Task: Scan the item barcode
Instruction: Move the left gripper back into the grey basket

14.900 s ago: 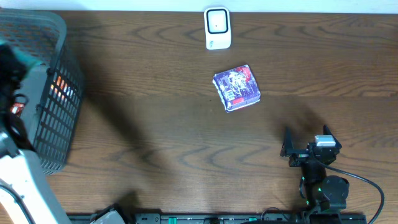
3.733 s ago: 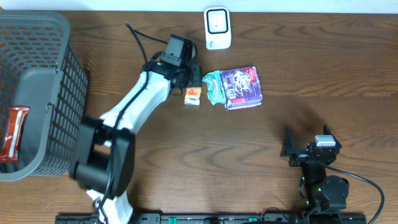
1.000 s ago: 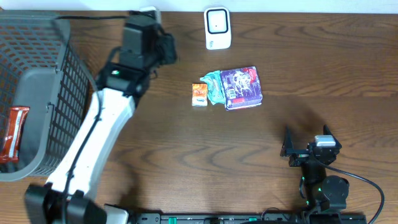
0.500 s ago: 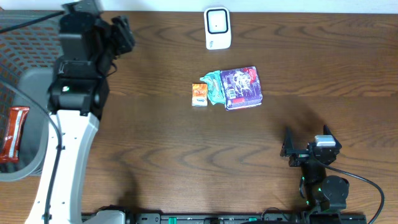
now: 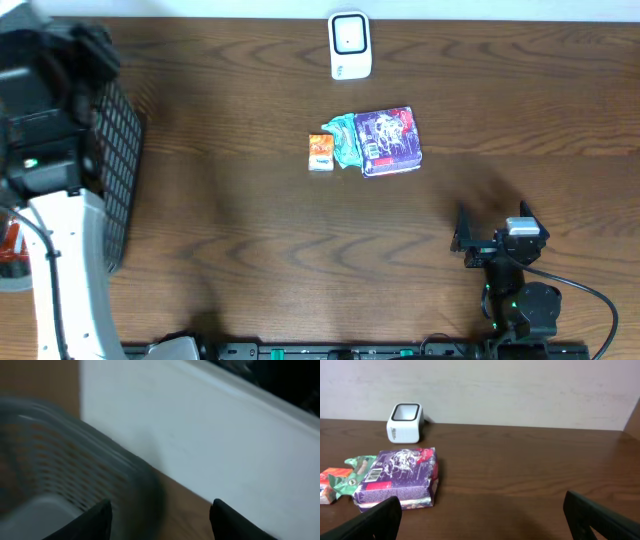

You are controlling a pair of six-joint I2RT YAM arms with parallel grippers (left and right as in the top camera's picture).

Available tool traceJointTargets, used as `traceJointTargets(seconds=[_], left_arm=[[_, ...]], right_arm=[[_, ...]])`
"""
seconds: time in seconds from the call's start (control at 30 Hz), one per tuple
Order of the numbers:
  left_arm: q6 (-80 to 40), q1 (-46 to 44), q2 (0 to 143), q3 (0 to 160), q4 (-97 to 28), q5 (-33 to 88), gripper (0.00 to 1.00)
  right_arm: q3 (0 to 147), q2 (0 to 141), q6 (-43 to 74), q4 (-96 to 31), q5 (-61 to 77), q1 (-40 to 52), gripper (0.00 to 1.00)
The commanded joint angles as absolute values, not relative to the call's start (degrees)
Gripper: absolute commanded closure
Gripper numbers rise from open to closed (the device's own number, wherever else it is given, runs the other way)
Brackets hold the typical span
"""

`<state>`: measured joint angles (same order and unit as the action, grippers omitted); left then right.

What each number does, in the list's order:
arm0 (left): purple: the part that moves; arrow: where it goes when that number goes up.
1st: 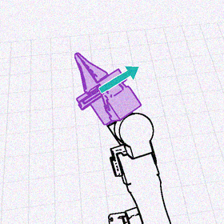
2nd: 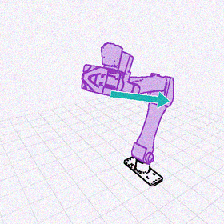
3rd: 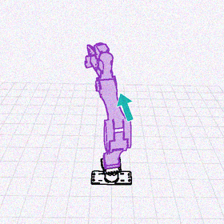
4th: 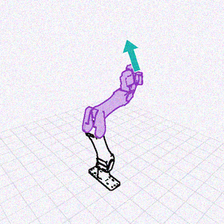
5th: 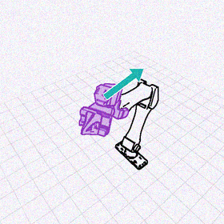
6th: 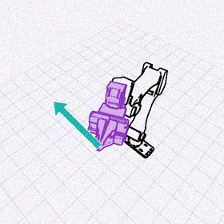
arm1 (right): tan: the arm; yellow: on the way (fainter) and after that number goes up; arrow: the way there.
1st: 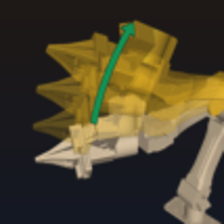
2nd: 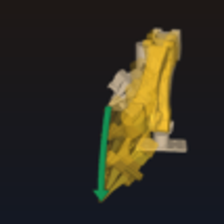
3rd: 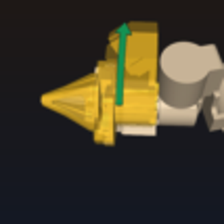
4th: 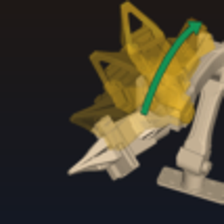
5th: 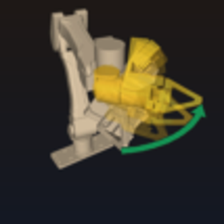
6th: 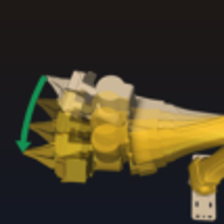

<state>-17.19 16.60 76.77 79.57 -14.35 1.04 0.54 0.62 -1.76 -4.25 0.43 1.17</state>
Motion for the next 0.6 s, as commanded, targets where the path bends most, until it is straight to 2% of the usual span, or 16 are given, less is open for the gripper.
traceJointTargets(seconds=[0.0, 0.03, 0.23, 0.3, 0.53, 0.57], left_arm=[[-13.1, 21.4, 76.3, 80.6, -12.9, 0.2, 0.38], [-11.3, 23.0, 76.4, 80.6, -12.6, 0.2, 0.38], [-0.6, 30.1, 78.4, 80.5, -13.0, 0.2, 0.20], [2.7, 31.6, 80.2, 80.5, -14.1, 0.2, 0.20], [3.0, 32.6, 87.6, 80.5, -14.7, 0.1, 0.20], [3.0, 32.7, 88.6, 80.5, -14.7, -0.4, 0.15]], right_arm=[[0.3, 0.3, -2.2, -4.3, 0.5, 0.7, 0.01], [0.3, 0.3, -2.2, -4.3, 0.5, 0.7, 0.01], [0.3, 0.3, -2.2, -4.3, 0.5, 0.7, 0.01], [0.3, 0.3, -2.2, -4.3, 0.5, 0.7, 0.01], [0.3, 0.3, -2.2, -4.3, 0.5, 0.7, 0.01], [0.3, 0.3, -2.2, -4.3, 0.5, 0.7, 0.01]])
